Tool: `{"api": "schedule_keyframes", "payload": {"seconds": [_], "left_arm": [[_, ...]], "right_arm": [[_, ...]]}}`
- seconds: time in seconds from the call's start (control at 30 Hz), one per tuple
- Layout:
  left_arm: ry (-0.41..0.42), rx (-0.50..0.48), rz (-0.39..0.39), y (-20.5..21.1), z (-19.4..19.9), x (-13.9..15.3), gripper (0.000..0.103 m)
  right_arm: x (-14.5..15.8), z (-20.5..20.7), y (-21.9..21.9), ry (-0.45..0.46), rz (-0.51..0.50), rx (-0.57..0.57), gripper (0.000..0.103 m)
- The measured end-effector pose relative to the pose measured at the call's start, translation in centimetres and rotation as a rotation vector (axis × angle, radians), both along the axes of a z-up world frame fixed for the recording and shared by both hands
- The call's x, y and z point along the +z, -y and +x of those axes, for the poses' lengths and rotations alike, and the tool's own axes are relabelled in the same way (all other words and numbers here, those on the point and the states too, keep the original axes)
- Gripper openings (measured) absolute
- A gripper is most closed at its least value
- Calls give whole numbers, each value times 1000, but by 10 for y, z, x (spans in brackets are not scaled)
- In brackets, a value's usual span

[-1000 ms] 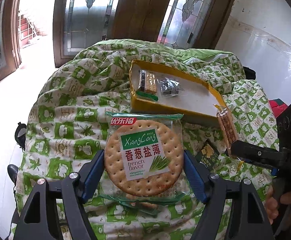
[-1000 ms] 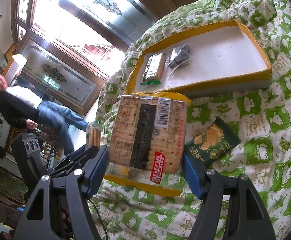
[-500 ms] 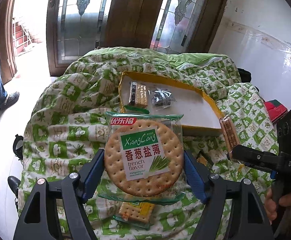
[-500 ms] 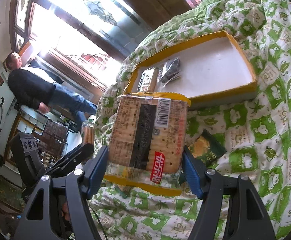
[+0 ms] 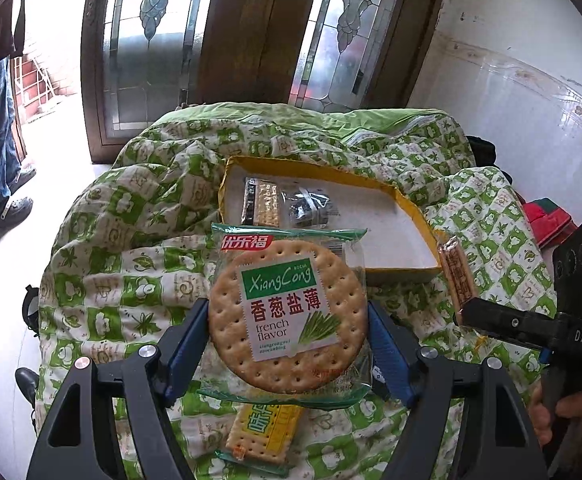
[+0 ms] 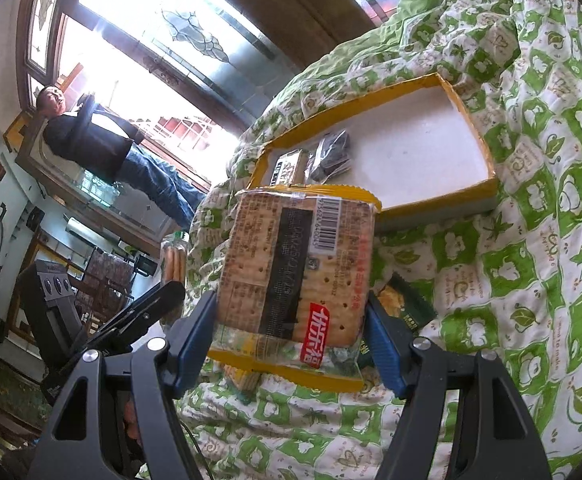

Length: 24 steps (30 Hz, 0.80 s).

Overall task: Organize snacks
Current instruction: 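Hold the soda cracker pack in the right tool while the left tool holds the round XiangCong pack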

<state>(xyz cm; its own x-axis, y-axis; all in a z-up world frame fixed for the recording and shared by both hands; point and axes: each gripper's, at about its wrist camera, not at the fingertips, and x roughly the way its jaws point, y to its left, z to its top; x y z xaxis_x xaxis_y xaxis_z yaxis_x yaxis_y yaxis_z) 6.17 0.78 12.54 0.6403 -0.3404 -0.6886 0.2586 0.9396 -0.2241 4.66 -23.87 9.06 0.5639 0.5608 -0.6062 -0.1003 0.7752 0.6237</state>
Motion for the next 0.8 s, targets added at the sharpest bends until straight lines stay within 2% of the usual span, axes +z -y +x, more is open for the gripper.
{"api": "schedule_keyframes", "payload": {"seconds": [0.8], "left_arm": [[5, -19, 8, 8, 8, 3, 79]], "right_arm": [[0, 4, 5, -1, 1, -11, 70]]}}
